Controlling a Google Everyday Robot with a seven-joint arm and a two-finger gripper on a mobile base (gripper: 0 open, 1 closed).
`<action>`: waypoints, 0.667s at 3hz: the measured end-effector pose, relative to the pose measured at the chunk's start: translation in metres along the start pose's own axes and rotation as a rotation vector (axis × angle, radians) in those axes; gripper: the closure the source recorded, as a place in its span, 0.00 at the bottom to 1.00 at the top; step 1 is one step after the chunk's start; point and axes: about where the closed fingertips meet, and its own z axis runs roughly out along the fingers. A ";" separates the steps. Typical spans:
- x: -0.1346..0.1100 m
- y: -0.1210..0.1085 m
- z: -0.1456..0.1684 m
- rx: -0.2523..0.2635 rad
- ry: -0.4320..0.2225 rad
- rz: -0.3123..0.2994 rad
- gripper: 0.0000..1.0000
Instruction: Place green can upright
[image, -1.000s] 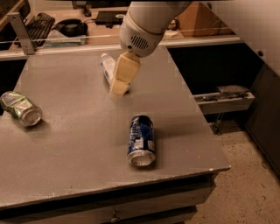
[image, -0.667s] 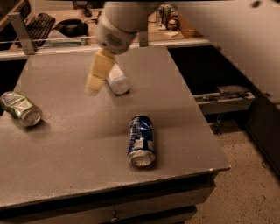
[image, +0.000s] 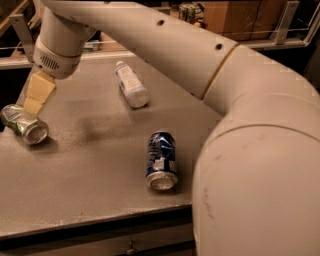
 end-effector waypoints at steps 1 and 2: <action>-0.024 0.016 0.033 -0.060 0.014 0.065 0.00; -0.039 0.029 0.048 -0.098 0.044 0.115 0.00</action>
Offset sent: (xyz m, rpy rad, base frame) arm -0.0338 0.0858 -0.0214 -0.0532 0.2227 -0.0746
